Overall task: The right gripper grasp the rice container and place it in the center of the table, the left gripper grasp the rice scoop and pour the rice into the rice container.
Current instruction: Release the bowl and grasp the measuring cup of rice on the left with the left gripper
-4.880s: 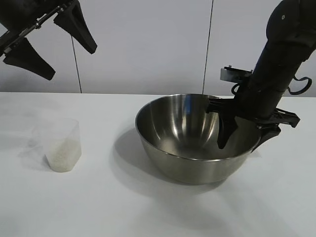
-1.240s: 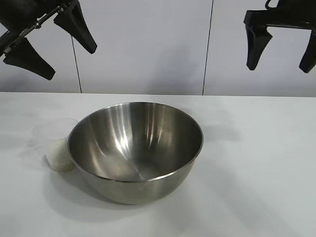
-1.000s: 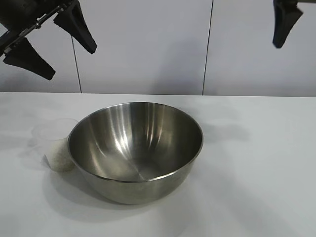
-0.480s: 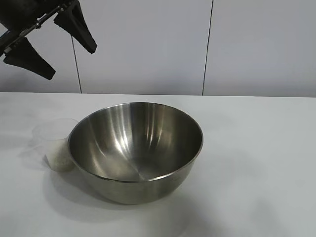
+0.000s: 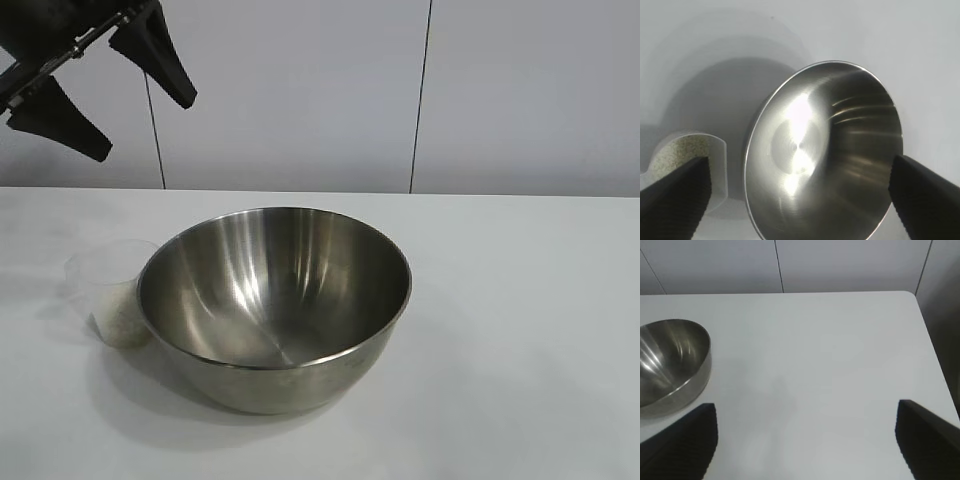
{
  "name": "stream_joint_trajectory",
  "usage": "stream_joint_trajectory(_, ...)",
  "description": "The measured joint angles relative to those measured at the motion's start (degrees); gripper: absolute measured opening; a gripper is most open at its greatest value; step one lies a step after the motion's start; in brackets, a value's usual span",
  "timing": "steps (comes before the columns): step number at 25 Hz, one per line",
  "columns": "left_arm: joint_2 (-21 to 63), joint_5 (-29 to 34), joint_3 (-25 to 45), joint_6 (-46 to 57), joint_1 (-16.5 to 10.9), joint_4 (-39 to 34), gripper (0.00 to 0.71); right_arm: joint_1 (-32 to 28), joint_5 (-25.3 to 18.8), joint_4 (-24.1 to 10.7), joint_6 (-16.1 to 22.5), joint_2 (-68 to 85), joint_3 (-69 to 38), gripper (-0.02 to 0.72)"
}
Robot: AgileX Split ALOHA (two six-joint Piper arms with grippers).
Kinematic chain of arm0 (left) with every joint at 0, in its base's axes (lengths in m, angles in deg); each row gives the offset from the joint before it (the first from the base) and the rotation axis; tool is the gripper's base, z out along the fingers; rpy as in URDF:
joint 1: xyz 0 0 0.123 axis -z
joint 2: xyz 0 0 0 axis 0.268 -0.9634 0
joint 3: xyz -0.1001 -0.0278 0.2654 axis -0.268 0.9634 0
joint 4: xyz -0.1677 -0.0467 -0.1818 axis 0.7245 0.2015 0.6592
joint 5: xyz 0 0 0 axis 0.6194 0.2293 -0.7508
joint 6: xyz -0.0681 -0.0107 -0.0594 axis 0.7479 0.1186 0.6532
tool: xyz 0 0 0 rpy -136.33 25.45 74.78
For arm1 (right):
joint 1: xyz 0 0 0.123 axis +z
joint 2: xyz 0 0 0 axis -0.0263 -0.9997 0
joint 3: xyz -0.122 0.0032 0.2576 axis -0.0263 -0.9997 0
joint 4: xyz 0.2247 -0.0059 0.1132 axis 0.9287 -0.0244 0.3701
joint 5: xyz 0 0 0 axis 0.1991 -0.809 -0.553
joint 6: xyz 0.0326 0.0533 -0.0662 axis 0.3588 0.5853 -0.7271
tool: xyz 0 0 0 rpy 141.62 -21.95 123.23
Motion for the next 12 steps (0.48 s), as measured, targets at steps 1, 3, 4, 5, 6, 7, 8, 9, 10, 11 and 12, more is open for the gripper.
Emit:
stream_joint_trajectory(1, 0.00, 0.00, 0.00, 0.00, 0.00, 0.00, 0.695, 0.00, -0.16, -0.45, 0.13, 0.48, -1.16, 0.662)
stream_joint_trajectory(3, 0.00, 0.00, 0.00, 0.00, 0.00, 0.00, 0.695, 0.00, -0.98, -0.69, 0.17, 0.81, -3.01, 0.662)
stream_joint_trajectory(4, 0.00, 0.00, 0.00, 0.00, 0.00, 0.00, 0.696, 0.00, -1.10, -0.75, 0.17, 0.81, -3.95, 0.662)
stream_joint_trajectory(5, 0.00, 0.00, 0.00, 0.00, 0.00, 0.00, 0.695, 0.00, -1.10, -0.79, 0.17, 0.81, -4.69, 0.662)
stream_joint_trajectory(6, 0.00, 0.00, 0.00, 0.00, 0.00, 0.00, 0.695, 0.00, -1.10, -0.79, 0.17, 0.81, -5.44, 0.662)
stream_joint_trajectory(7, 0.00, 0.00, 0.00, 0.00, 0.00, 0.00, 0.695, 0.00, -1.02, -0.79, 0.10, 0.81, -5.81, 0.662)
stream_joint_trajectory(8, 0.00, 0.00, 0.00, 0.00, 0.00, 0.00, 0.695, 0.00, -1.02, -0.82, -0.23, 0.81, -5.96, 0.662)
stream_joint_trajectory(9, 0.00, 0.00, 0.00, 0.00, 0.00, 0.00, 0.695, 0.00, -1.02, -0.82, -0.60, 0.81, -5.96, 0.662)
stream_joint_trajectory(10, 0.00, 0.00, 0.00, 0.00, 0.00, 0.00, 0.695, 0.00, -0.88, -0.76, -0.67, 0.81, -5.96, 0.662)
stream_joint_trajectory(11, 0.00, 0.00, 0.00, 0.00, 0.00, 0.00, 0.695, 0.00, -0.75, 0.00, -0.54, 0.81, -5.96, 0.662)
stream_joint_trajectory(12, 0.00, 0.00, 0.00, 0.00, 0.00, 0.00, 0.695, 0.00, -0.75, 0.53, -0.29, 0.81, -5.96, 0.662)
